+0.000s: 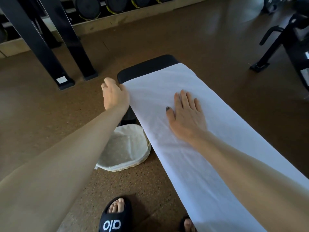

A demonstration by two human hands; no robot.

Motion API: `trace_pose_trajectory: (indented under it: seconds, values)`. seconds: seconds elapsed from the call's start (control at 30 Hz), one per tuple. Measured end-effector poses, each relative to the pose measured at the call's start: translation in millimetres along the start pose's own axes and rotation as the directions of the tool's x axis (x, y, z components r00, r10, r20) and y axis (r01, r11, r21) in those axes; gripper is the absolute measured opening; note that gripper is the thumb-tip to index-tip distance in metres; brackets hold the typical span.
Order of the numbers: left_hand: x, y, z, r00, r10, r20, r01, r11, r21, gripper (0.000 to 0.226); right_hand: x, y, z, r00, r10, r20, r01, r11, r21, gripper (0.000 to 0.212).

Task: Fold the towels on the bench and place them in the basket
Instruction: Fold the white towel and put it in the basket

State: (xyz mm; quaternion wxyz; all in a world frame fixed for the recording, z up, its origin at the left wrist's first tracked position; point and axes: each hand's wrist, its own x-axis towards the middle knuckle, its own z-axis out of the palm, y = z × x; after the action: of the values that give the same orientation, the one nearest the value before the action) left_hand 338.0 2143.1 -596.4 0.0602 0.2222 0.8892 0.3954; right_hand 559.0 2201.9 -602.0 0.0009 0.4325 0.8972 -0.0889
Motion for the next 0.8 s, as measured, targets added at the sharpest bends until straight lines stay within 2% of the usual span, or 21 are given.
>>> trace_pose_trajectory:
  seconds: [0.03,0.07,0.1,0.13,0.17,0.2,0.27,0.37,0.47,0.63,0.7,0.8]
  values:
    - [-8.1,5.2,-0.7,0.981,0.190,-0.041,-0.187,0.979,0.081,0.029,0.2,0.2,-0.2,1.000,0.003,0.006,-0.003,1.000,0.007,0.068]
    - [-15.2,9.5,-0.3,0.930,0.368,-0.011,-0.362,0.919,0.155,0.036,0.7,0.1,-0.8,1.000,0.006,0.010,-0.006,1.000,0.020,0.068]
    - [-21.1,12.9,1.9,0.866,0.489,0.103,-0.500,0.841,0.209,0.042,1.6,0.0,-2.6,1.000,0.010,0.009,-0.010,0.999,0.040,0.067]
    - [-25.1,14.4,5.5,0.807,0.536,0.249,-0.588,0.772,0.242,0.047,3.6,0.2,-5.1,1.000,0.014,-0.001,-0.014,0.998,0.062,0.067]
    - [-27.8,14.5,8.8,0.768,0.515,0.380,-0.625,0.731,0.273,0.051,6.6,0.5,-7.9,1.000,0.015,-0.018,-0.013,0.997,0.078,0.066]
    - [-28.8,13.1,12.2,0.752,0.460,0.473,-0.629,0.716,0.303,0.054,10.4,1.6,-10.0,0.999,0.012,-0.037,-0.009,0.997,0.081,0.065]
    - [-29.5,11.6,15.0,0.751,0.363,0.551,-0.604,0.714,0.353,0.060,16.6,6.1,-11.8,0.999,0.010,-0.037,-0.008,0.998,0.064,0.064]
    - [-28.0,10.3,14.6,0.777,0.310,0.548,-0.570,0.716,0.404,0.072,20.2,15.0,-8.5,1.000,0.010,0.018,-0.010,0.999,0.034,0.064]
    - [-25.0,9.1,12.1,0.815,0.283,0.505,-0.515,0.753,0.409,0.085,36.7,22.6,-13.3,0.999,-0.020,-0.043,0.022,0.999,0.047,0.062]
    - [-25.2,11.8,12.5,0.834,0.261,0.487,-0.471,0.795,0.382,0.095,96.3,45.4,-22.8,0.997,-0.065,-0.034,0.066,0.997,0.038,0.051]
    - [-24.7,10.1,14.4,0.840,0.268,0.472,-0.466,0.802,0.373,0.096,117.2,49.6,-24.3,0.999,-0.035,-0.038,0.038,0.995,0.089,0.044]
    - [-24.0,7.4,17.8,0.848,0.273,0.454,-0.454,0.817,0.357,0.097,144.0,50.1,-32.1,0.998,0.067,-0.004,-0.062,0.952,0.300,0.035]
